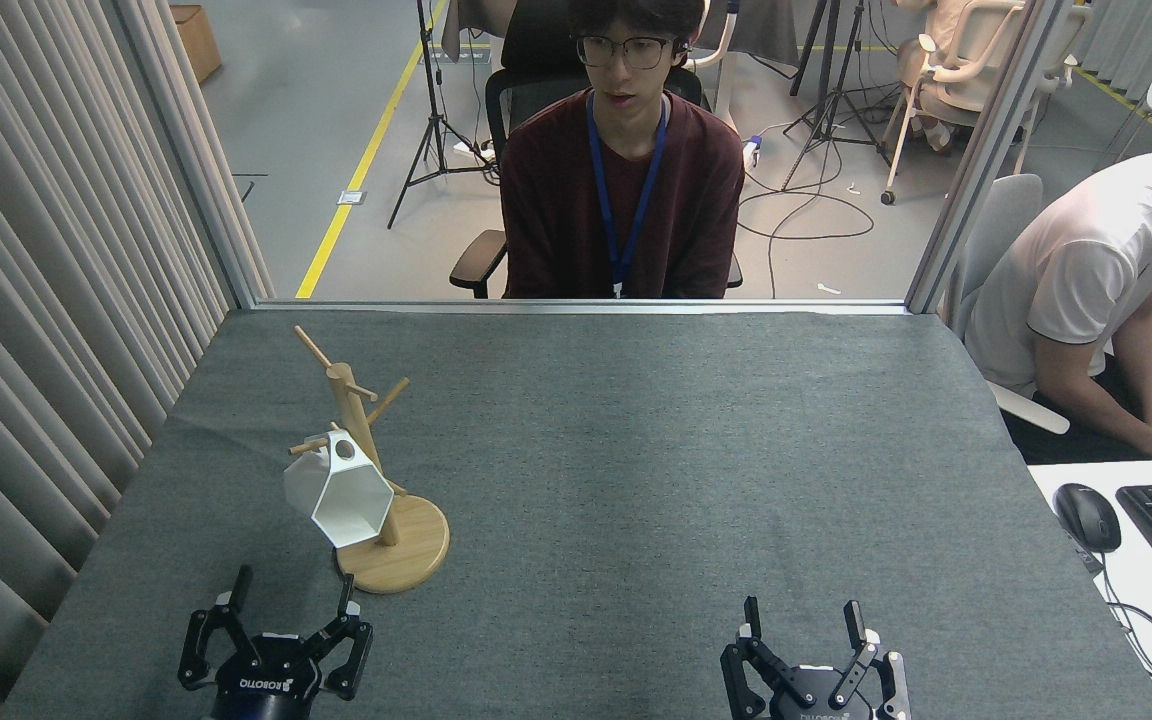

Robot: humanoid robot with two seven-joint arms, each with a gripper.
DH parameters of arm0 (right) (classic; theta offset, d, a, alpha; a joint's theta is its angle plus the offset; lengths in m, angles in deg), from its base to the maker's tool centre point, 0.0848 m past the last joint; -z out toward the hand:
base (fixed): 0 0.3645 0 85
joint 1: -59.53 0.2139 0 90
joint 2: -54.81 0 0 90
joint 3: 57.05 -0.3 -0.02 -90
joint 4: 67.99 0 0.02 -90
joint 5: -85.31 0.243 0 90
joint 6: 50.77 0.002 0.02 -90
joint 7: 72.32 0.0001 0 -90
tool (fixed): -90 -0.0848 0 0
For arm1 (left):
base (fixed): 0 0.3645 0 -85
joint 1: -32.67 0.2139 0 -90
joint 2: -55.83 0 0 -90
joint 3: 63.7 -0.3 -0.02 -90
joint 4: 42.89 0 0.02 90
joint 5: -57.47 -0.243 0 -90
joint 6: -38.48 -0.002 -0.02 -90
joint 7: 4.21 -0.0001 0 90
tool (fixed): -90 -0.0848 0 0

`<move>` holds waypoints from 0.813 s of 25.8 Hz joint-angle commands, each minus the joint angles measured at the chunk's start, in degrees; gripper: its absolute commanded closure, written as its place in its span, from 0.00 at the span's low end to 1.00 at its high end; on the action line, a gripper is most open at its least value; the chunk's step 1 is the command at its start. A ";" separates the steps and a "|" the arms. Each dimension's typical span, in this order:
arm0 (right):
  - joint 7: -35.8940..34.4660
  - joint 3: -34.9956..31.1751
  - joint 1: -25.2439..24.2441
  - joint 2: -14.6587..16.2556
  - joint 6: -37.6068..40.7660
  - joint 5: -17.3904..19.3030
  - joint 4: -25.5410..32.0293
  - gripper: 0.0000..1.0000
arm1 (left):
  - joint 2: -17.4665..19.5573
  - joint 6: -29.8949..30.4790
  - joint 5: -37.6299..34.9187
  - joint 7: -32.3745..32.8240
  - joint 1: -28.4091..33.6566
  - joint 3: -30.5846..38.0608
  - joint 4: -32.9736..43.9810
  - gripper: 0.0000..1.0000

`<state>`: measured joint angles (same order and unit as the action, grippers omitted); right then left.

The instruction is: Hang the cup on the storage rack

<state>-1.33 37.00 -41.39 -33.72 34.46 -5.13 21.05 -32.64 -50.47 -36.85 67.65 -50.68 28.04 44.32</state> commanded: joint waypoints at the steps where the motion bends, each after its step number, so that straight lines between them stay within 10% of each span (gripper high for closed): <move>1: -0.06 -0.01 -0.59 0.19 0.19 0.00 0.61 0.02 | -0.48 4.13 3.79 0.30 2.41 -0.34 3.66 0.01; 21: -0.50 -1.68 -1.73 2.57 0.81 0.00 2.01 0.02 | -3.03 8.18 11.08 -0.23 6.62 -3.32 6.74 0.01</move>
<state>-1.83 35.37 -43.08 -31.31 35.21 -5.13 22.96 -35.64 -42.26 -25.79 67.49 -44.05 24.77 51.09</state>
